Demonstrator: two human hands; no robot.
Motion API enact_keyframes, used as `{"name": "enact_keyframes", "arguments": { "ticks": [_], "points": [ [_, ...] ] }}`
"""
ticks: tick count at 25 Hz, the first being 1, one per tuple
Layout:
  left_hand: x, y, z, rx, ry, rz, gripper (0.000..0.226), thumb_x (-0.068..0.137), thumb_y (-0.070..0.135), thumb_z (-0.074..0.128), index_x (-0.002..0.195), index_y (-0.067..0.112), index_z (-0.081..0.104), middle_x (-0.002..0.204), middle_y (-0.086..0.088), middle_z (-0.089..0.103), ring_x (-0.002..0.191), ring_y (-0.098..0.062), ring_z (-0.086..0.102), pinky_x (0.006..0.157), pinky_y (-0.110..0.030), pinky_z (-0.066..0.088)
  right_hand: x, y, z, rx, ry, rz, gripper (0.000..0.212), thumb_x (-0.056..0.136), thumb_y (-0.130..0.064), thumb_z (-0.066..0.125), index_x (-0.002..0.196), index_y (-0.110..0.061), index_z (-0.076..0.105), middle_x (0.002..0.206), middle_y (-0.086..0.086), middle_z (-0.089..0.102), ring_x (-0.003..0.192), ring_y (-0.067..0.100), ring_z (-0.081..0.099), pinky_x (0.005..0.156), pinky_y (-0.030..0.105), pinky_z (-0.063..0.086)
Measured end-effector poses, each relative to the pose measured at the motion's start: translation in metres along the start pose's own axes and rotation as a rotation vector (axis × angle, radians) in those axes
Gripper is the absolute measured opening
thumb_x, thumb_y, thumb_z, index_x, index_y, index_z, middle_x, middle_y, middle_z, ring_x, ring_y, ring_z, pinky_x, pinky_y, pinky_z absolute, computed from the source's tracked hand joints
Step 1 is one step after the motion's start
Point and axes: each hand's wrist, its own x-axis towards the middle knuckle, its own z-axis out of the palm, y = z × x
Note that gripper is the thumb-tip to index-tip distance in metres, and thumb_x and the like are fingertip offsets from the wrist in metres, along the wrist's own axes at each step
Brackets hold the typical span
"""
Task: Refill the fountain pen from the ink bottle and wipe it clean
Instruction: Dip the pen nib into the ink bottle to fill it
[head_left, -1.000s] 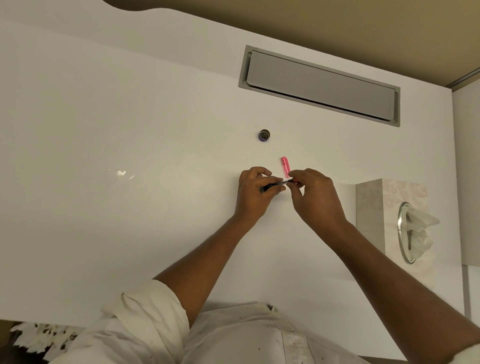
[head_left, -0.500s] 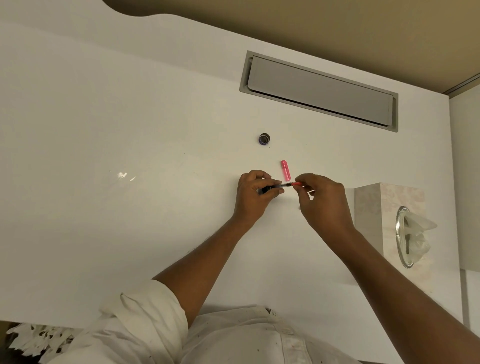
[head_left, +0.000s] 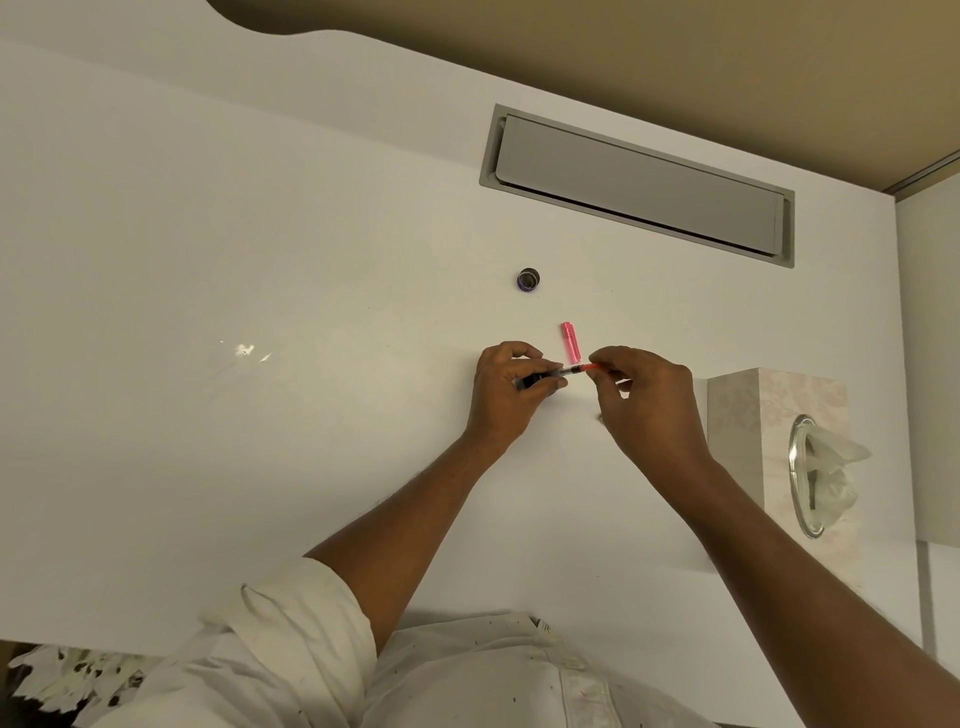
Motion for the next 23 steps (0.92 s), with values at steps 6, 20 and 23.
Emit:
{"name": "enact_keyframes", "arguments": {
  "ticks": [6, 20, 23],
  "points": [
    [0.0001, -0.0009, 0.0003, -0.016, 0.006, -0.008, 0.020, 0.071, 0.020, 0.077, 0.091, 0.015, 0.076, 0.096, 0.002, 0.063, 0.100, -0.013, 0.049, 0.080, -0.017, 0.043, -0.0009, 0.0013, -0.0001, -0.001, -0.017, 0.000, 0.010, 0.089, -0.010, 0.060, 0.091, -0.011, 0.070, 0.081, 0.005, 0.069, 0.071, 0.021, 0.062, 0.064, 0.043, 0.056],
    [0.0002, -0.0005, 0.0009, -0.178, -0.022, -0.068, 0.020, 0.070, 0.009, 0.078, 0.090, 0.006, 0.075, 0.098, 0.003, 0.056, 0.106, -0.020, 0.052, 0.079, -0.037, 0.057, -0.0013, 0.0022, 0.0001, -0.049, -0.010, -0.020, 0.013, 0.090, -0.014, 0.060, 0.082, -0.007, 0.069, 0.071, 0.009, 0.066, 0.065, 0.026, 0.058, 0.062, 0.042, 0.051],
    [0.0002, -0.0031, 0.0021, -0.179, -0.020, -0.067, 0.021, 0.070, 0.009, 0.078, 0.090, 0.007, 0.075, 0.098, 0.005, 0.055, 0.104, -0.017, 0.053, 0.075, -0.028, 0.057, -0.0026, 0.0034, 0.0015, -0.068, -0.005, -0.020, 0.021, 0.091, -0.021, 0.060, 0.075, -0.010, 0.065, 0.065, 0.005, 0.063, 0.062, 0.023, 0.057, 0.059, 0.039, 0.049]
  ]
}}
